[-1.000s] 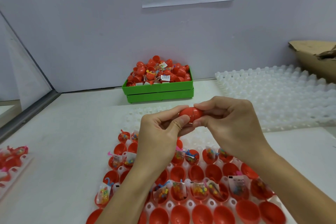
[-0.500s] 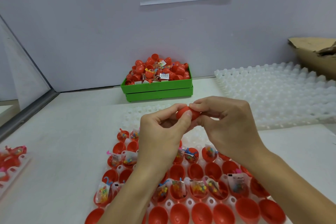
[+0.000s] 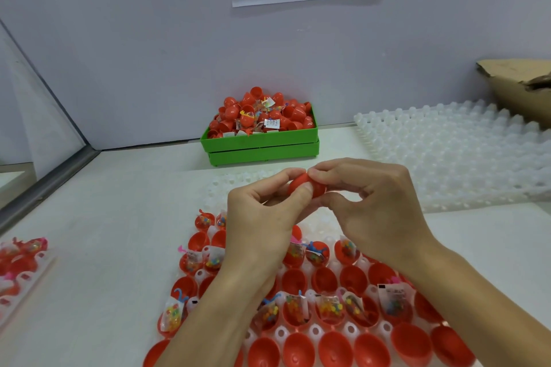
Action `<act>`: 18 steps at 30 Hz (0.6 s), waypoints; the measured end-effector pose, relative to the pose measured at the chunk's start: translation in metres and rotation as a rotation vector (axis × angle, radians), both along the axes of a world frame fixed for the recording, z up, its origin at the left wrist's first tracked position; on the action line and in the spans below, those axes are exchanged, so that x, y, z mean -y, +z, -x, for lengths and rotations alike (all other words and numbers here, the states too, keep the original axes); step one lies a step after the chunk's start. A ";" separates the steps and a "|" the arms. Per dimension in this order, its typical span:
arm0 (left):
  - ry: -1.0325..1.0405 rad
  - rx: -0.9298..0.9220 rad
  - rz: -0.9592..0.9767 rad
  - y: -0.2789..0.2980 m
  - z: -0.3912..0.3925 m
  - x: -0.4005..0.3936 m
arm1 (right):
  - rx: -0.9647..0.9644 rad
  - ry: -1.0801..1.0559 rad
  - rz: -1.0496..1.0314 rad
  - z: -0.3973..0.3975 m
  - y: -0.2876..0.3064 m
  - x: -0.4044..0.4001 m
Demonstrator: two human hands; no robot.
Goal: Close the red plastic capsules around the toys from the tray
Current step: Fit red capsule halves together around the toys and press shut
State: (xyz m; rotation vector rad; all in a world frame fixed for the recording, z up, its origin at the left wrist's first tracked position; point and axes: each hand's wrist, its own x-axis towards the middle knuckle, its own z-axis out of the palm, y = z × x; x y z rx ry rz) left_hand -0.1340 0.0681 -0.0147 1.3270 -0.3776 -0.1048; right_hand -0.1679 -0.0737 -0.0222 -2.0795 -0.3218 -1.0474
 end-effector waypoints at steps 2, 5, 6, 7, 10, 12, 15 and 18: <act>-0.007 -0.043 0.018 -0.001 -0.002 -0.001 | -0.028 0.074 -0.059 0.002 0.002 0.000; -0.039 -0.048 0.013 -0.003 -0.003 -0.002 | -0.023 0.059 -0.103 0.002 0.003 0.001; -0.036 -0.023 -0.015 -0.003 -0.003 -0.002 | -0.031 0.048 -0.138 0.002 0.003 0.002; -0.028 0.008 -0.051 -0.003 -0.002 -0.003 | -0.043 0.043 -0.173 0.002 0.003 0.002; 0.026 0.096 -0.157 0.001 0.000 -0.005 | -0.086 0.053 -0.261 0.004 0.004 0.004; 0.075 0.133 -0.182 0.004 0.000 -0.005 | -0.098 0.065 -0.290 0.005 0.004 0.003; 0.130 0.170 -0.206 0.005 0.001 -0.005 | -0.103 0.084 -0.331 0.007 0.004 0.001; 0.149 0.188 -0.216 0.007 0.000 -0.004 | -0.123 0.093 -0.394 0.005 0.005 -0.001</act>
